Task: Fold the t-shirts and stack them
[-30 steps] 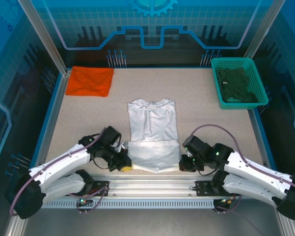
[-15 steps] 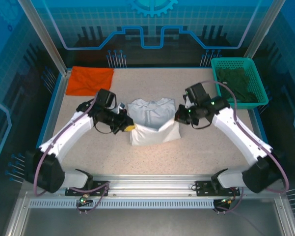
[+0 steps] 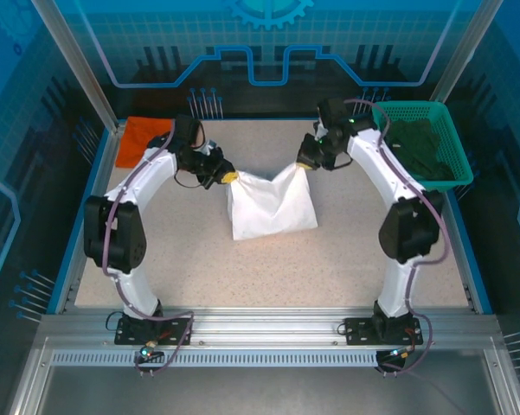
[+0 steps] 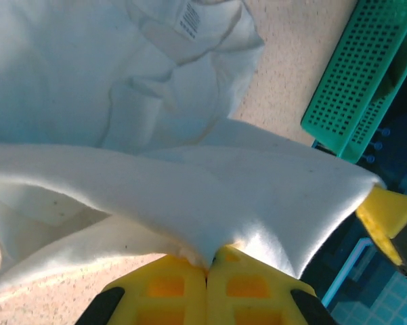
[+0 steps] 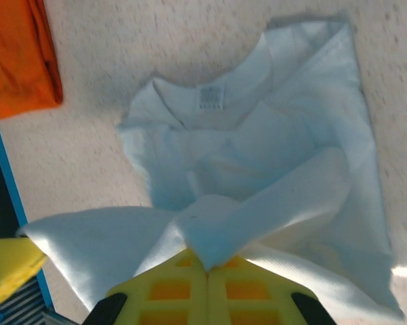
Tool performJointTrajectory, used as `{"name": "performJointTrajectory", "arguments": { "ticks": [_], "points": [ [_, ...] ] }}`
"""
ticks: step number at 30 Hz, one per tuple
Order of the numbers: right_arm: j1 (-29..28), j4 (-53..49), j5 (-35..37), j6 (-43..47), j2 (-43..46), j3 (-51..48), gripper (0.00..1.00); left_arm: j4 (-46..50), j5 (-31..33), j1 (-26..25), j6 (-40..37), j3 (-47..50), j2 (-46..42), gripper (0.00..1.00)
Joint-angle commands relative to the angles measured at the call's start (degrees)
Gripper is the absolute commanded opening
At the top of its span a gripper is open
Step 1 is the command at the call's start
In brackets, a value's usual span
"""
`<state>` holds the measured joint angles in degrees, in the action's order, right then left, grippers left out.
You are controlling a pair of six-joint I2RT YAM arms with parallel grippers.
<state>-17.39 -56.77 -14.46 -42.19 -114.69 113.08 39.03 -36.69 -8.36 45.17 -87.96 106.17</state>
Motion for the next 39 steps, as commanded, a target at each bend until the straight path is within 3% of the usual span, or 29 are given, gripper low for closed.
{"name": "performJointTrajectory", "arguments": {
  "ticks": [1,5,8,9,10,12,13,15,17,21,27,29,34,36,39],
  "points": [
    [2.25,-5.79,-2.13,0.67,-8.69,9.75,0.00,-3.60,-2.55,2.14,2.82,-2.76,4.19,0.00],
    [4.52,-6.33,-5.30,-2.79,-20.68,21.54,0.03,-4.44,-2.16,4.24,4.86,-9.04,11.65,0.05],
    [6.12,-1.55,-10.27,-9.83,-30.56,28.99,0.26,-6.36,0.02,6.62,8.41,-11.58,16.03,0.05],
    [6.61,0.88,-12.73,-12.59,-34.14,32.35,0.41,-7.07,0.98,7.44,9.80,-12.18,17.17,0.05],
    [6.98,2.30,-14.60,-15.26,-37.51,36.45,0.55,-7.27,2.39,8.25,11.37,-12.63,17.65,0.11],
    [7.70,0.73,-15.41,-18.79,-42.78,45.82,0.59,-8.25,4.77,9.20,14.23,-12.79,17.43,0.46],
    [8.01,-1.62,-14.30,-18.93,-44.05,50.86,0.59,-7.88,5.42,9.39,14.89,-13.54,17.32,0.56],
    [8.33,-4.38,-12.41,-16.96,-41.85,51.26,0.60,-5.98,4.79,8.88,13.54,-17.45,17.66,0.65],
    [8.18,-4.85,-11.46,-12.73,-34.95,43.45,0.59,-1.87,5.27,8.03,10.77,-21.43,17.33,0.73],
    [5.51,3.02,-9.51,-5.66,-15.90,15.21,0.53,-0.12,4.33,4.74,8.40,-21.63,13.68,0.73],
    [1.30,10.57,-6.72,-0.60,1.32,-11.56,0.49,3.74,3.25,-5.26,1.54,-15.08,9.69,0.62],
    [0.33,14.09,-8.59,-0.06,3.27,-16.75,0.48,4.29,5.55,-8.72,0.11,-11.79,8.47,0.57],
    [0.22,16.09,-9.42,-1.78,-0.06,-22.98,0.37,-9.97,6.03,-12.60,7.09,2.87,6.96,0.49],
    [0.32,15.62,-6.13,-0.50,-1.77,-25.03,0.35,-7.30,11.27,-13.91,3.22,3.13,8.70,0.49],
    [1.36,17.09,-4.65,-1.65,-2.73,-31.72,0.35,-3.38,11.92,-15.04,-1.04,4.56,12.82,0.48]
  ]
}}
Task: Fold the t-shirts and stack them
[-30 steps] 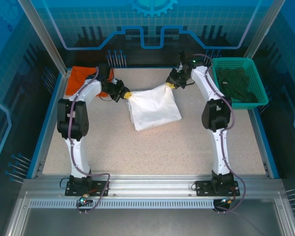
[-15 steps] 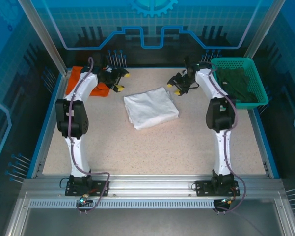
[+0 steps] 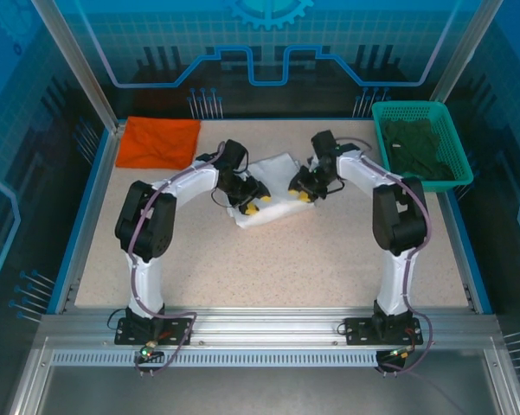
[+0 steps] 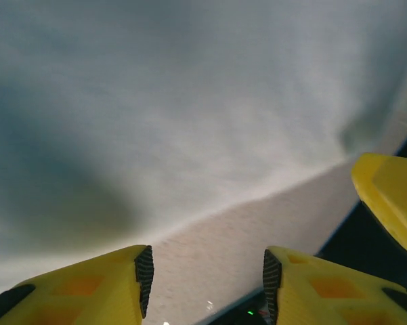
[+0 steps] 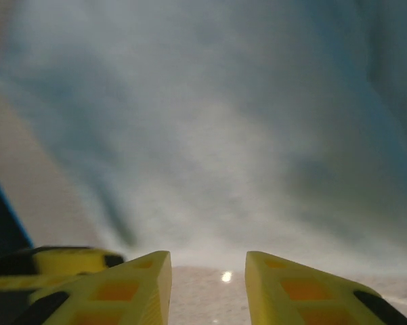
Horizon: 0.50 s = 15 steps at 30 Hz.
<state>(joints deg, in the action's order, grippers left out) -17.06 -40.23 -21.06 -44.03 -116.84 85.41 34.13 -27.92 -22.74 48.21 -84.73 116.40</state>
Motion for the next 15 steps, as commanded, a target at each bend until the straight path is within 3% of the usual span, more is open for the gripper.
{"name": "performJointTrajectory", "arguments": {
  "ticks": [1,6,11,15],
  "points": [
    [1.39,2.16,1.02,-0.55,-0.38,-7.12,0.35,1.86,4.21,-1.02,-5.19,3.16,2.82,0.48],
    [-1.65,4.99,-0.19,-1.19,5.13,-18.43,0.35,1.08,5.85,-1.84,-9.02,12.96,-1.31,0.48],
    [-7.84,10.77,0.79,-7.06,19.79,-34.26,0.38,2.76,4.24,-3.94,-11.55,21.35,-10.11,0.49],
    [-10.09,13.27,2.49,-12.92,32.83,-46.13,0.46,6.09,4.75,-4.45,-12.57,26.39,-17.70,0.50]
  ]
}}
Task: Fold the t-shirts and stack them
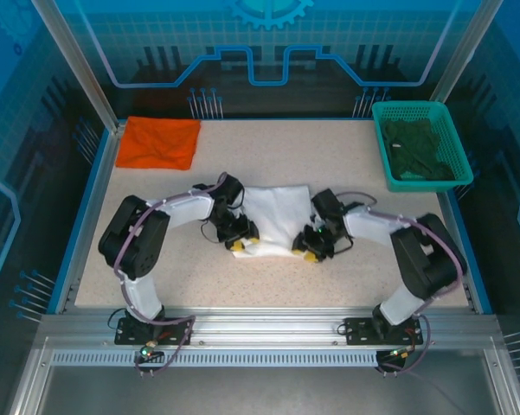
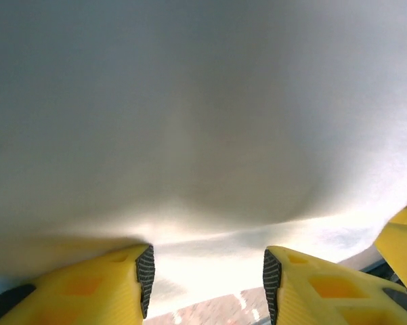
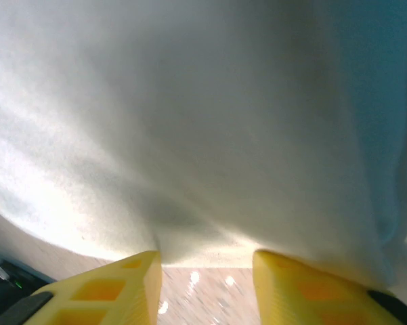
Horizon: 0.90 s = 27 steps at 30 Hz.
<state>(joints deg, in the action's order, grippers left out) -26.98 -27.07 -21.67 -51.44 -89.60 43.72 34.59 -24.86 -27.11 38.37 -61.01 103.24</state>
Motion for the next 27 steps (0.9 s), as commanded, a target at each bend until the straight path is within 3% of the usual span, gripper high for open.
{"name": "performJointTrajectory", "arguments": {
  "ticks": [1,3,6,10,16,19,23,27],
  "points": [
    [-0.13,-0.11,3.73,-6.14,9.25,-6.08,0.49,6.80,2.22,-0.06,-3.07,2.92,-6.34,0.52],
    [0.01,-2.63,6.28,-6.72,16.23,-6.28,0.58,8.99,2.65,-0.13,-3.37,1.99,-9.54,0.54],
    [1.32,-4.25,9.43,-7.13,24.22,-4.63,0.60,9.80,1.10,-0.12,-2.56,-2.00,-12.80,0.55],
    [5.17,-2.43,11.03,-7.86,25.40,-2.00,0.50,4.43,-4.91,-0.55,2.36,-7.65,-11.49,0.52],
    [6.55,-4.66,9.68,0.72,5.09,15.93,0.29,-0.68,-4.75,1.19,5.17,-17.02,-0.22,0.43],
    [6.63,-5.78,10.17,4.01,-5.76,23.95,0.28,-3.21,-5.92,4.30,5.39,-20.95,7.32,0.42],
    [9.45,-10.05,11.12,5.77,-17.48,30.60,0.28,0.27,-2.97,8.36,1.91,-24.78,15.82,0.39],
    [14.04,-11.52,10.06,5.09,-20.99,31.03,0.28,1.61,-1.91,11.23,-0.13,-24.08,17.71,0.41]
  ]
}}
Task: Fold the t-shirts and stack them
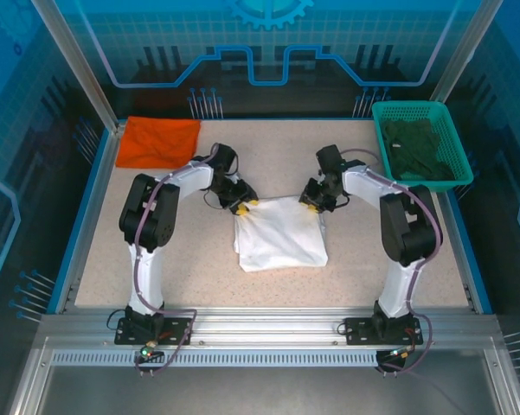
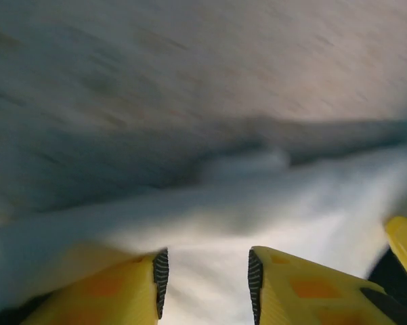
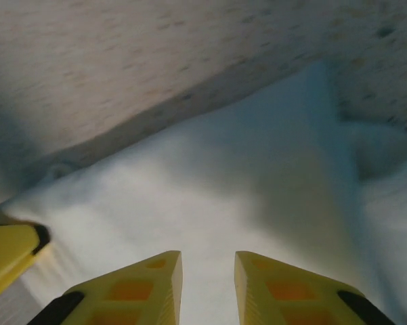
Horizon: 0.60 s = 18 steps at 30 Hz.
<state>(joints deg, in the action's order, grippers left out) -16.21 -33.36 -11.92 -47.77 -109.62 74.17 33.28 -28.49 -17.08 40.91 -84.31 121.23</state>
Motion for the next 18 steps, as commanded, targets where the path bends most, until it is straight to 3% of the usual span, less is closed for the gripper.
{"name": "performJointTrajectory", "arguments": {
  "ticks": [1,4,7,10,13,16,18],
  "points": [
    [3.67,-4.99,-0.17,1.59,-0.71,0.53,0.29,3.32,1.36,1.39,-3.20,-0.96,-0.46,0.42],
    [4.00,-4.48,-2.40,2.96,1.82,1.22,0.31,3.51,-0.31,1.35,-4.25,-2.13,-2.93,0.54],
    [2.86,-1.48,-2.33,3.14,9.15,-1.31,0.37,3.55,-1.63,1.20,-3.81,-3.73,-7.73,0.76],
    [0.80,1.46,-3.71,2.04,16.17,-5.83,0.36,4.07,-3.44,0.36,-3.63,-4.11,-12.67,0.82],
    [-3.15,2.15,-5.96,0.59,20.21,-10.35,0.31,4.03,-5.40,-2.39,-3.06,-1.09,-16.58,0.73],
    [-6.72,2.92,-5.96,-1.10,21.95,-15.61,0.23,0.57,-10.42,-7.24,-0.75,5.28,-18.09,0.49],
    [-8.38,6.09,-7.02,-3.69,22.52,-20.38,0.21,-2.01,-11.84,-11.07,0.11,10.11,-18.09,0.39]
  ]
}}
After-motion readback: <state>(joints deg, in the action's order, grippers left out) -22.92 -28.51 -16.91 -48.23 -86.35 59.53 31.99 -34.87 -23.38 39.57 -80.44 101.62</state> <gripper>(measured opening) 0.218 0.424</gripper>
